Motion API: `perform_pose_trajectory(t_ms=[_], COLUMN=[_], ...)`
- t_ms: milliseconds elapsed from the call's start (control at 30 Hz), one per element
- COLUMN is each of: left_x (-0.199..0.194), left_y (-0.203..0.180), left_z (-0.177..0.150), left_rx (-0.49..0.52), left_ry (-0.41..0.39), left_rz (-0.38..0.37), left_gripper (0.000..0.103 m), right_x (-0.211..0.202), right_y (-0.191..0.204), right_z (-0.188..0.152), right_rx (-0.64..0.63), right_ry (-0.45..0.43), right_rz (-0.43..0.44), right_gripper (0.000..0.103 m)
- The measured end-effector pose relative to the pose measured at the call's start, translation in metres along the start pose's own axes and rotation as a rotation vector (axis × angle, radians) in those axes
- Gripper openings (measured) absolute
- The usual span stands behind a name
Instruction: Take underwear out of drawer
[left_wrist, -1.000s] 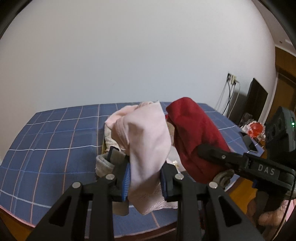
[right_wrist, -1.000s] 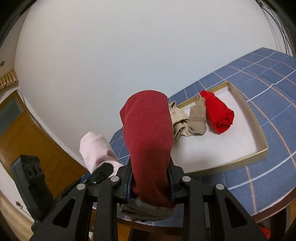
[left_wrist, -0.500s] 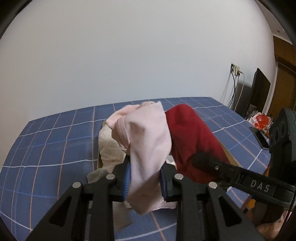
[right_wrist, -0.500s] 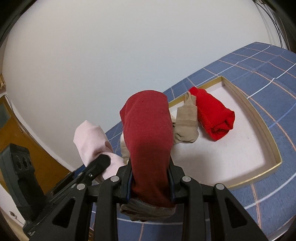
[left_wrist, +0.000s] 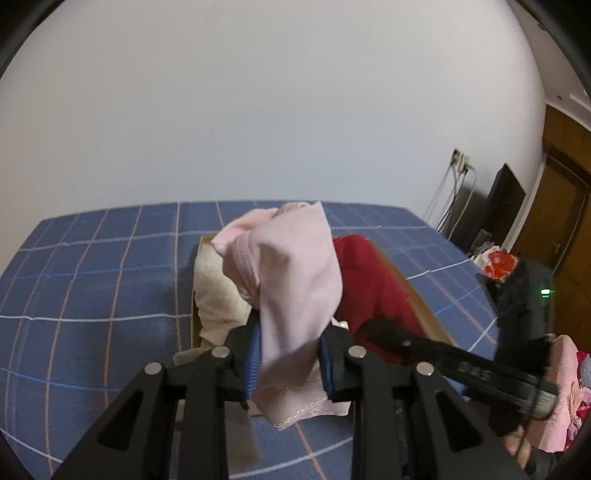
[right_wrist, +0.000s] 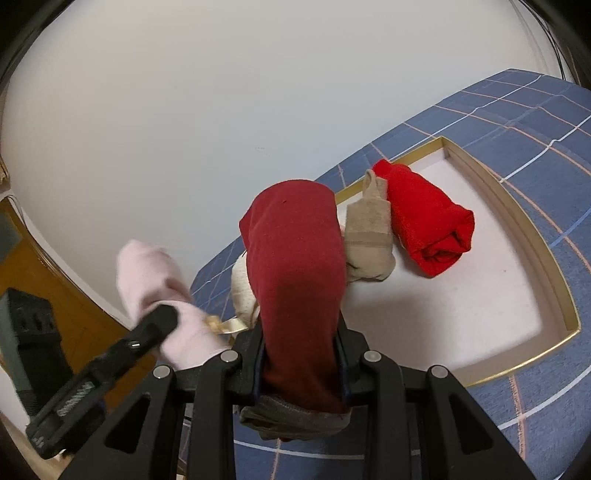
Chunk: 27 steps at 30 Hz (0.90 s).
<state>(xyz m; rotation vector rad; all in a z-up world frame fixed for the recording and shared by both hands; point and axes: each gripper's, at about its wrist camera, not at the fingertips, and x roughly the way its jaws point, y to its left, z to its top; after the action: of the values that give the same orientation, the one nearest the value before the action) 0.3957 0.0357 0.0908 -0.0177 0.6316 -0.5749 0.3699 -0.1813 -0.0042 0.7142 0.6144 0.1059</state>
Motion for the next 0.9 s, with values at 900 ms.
perform_pose_trajectory(t_ms=[900], left_x=[0.060], left_y=[-0.040], left_z=[0.016], left_rx=[0.095], left_ry=[0.138], left_rz=[0.025], left_gripper=[0.025], right_x=[-0.033], right_y=[-0.009], right_z=[0.012], right_rx=[0.029], right_ry=[-0.105], right_rz=[-0.041], right_gripper=[0.032])
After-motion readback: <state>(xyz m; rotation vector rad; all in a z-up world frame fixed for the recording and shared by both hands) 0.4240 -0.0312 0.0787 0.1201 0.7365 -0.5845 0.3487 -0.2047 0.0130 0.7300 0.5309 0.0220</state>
